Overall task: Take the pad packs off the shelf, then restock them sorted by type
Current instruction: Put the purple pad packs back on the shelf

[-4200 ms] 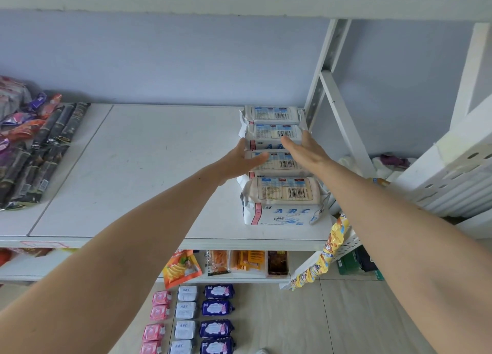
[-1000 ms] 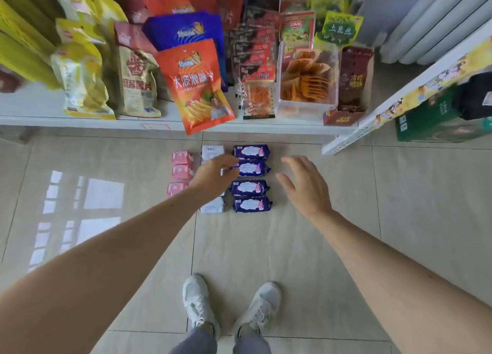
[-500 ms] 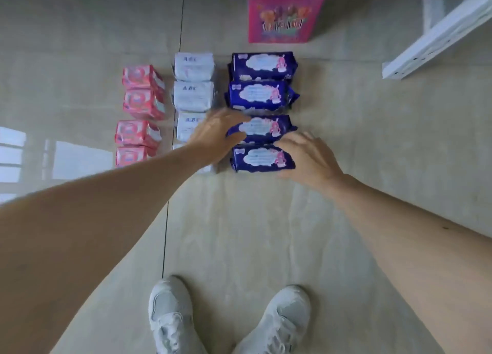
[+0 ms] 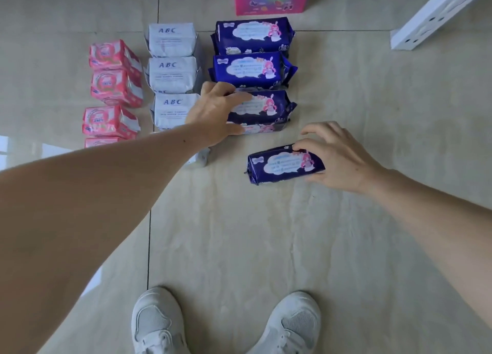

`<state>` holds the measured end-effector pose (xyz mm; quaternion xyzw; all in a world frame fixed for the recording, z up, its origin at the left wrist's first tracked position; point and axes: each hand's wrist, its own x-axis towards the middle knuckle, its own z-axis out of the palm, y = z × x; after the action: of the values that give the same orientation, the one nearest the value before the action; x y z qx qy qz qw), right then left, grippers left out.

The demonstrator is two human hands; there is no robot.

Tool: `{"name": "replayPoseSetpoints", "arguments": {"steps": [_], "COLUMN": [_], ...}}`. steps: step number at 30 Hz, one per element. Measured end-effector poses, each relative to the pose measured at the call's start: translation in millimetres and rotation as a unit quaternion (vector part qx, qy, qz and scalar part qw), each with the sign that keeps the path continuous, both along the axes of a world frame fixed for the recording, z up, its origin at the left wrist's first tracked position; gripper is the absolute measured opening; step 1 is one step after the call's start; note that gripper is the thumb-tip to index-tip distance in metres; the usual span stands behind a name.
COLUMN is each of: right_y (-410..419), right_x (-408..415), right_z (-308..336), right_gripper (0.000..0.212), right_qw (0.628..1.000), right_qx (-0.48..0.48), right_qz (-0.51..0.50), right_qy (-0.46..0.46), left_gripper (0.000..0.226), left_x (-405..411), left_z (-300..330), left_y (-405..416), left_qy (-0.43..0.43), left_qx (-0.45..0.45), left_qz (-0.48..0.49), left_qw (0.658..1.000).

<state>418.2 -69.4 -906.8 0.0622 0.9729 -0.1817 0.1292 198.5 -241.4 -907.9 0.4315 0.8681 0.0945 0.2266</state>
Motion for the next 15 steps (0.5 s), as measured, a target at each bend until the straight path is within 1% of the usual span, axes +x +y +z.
{"name": "replayPoseSetpoints", "arguments": {"steps": [2,4,6,10,13,15], "right_y": [-2,-3,-4,-4,-1,0], "right_x": [2,4,7,15,21,21], "right_z": [-3,-6,-6,21,65,106], "right_gripper": [0.065,0.061,0.057,0.055,0.055,0.059], "right_qw": [0.999,0.998,0.996,0.995,0.994,0.993], "right_qx": [-0.016,-0.037,-0.055,-0.060,-0.055,-0.053], "right_qz": [-0.008,-0.027,-0.039,-0.032,-0.019,-0.018], "right_qy": [-0.031,-0.046,-0.050,-0.073,-0.093,-0.104], "left_gripper": [0.073,0.072,0.069,0.067,0.062,0.061], "left_x": [3,4,5,10,14,16], "left_z": [-1,-1,2,26,65,101], "left_y": [4,6,5,2,1,3], "left_qy": [0.038,0.066,0.063,0.002,-0.056,-0.091], "left_qx": [-0.012,-0.020,-0.022,-0.006,0.027,0.041], "left_qz": [-0.012,-0.023,-0.028,-0.006,0.024,0.035], "left_qw": [0.999,0.997,0.997,1.000,0.998,0.994]}}
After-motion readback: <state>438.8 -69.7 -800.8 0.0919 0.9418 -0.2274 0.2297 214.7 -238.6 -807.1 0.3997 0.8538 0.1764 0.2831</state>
